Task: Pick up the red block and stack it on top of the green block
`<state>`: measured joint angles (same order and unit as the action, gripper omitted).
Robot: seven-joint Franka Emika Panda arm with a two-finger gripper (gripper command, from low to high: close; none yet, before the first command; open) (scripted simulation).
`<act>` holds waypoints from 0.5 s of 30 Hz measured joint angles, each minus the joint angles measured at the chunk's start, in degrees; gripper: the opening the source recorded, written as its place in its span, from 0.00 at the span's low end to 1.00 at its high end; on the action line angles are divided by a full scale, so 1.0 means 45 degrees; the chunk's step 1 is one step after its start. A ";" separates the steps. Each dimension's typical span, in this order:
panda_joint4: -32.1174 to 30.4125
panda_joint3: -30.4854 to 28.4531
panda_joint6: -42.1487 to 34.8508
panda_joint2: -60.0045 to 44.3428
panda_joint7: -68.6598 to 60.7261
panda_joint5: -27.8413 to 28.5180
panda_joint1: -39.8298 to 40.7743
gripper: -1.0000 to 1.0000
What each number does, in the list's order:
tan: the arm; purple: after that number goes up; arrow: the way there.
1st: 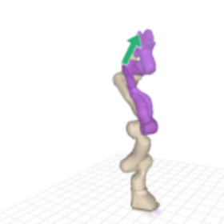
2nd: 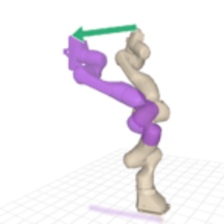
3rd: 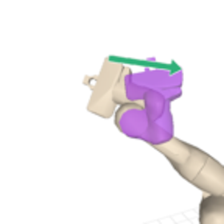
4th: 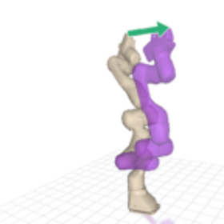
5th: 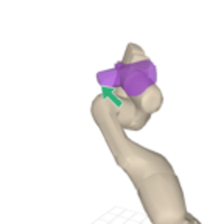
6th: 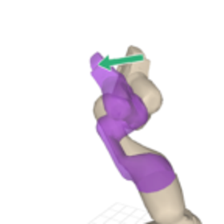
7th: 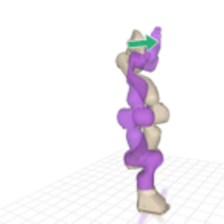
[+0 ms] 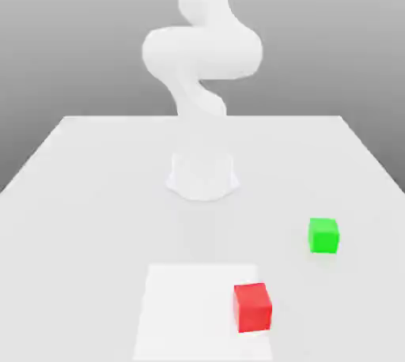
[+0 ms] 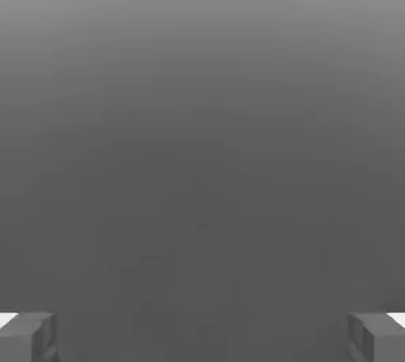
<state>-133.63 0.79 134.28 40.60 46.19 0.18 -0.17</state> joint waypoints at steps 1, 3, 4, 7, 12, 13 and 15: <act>-0.0177 0.0080 0.0239 -0.0502 0.0031 0.0014 -0.0013 0.50; -0.0513 0.0231 0.0694 -0.1455 0.0093 0.0043 -0.0038 0.50; -0.0677 0.0295 0.0917 -0.1921 0.0130 0.0068 -0.0062 0.50; -0.1167 0.0501 0.1580 -0.3310 0.0232 0.0127 -0.0117 0.50; -0.1980 0.0801 0.2681 -0.5619 0.0417 0.0248 -0.0251 0.50; -0.2143 0.0856 0.2901 -0.6081 0.0454 0.0272 -0.0283 0.50; -0.2468 0.0953 0.3341 -0.7004 0.0526 0.0318 -0.0356 0.50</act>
<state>-144.73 5.08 149.31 9.08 48.56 1.62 -1.78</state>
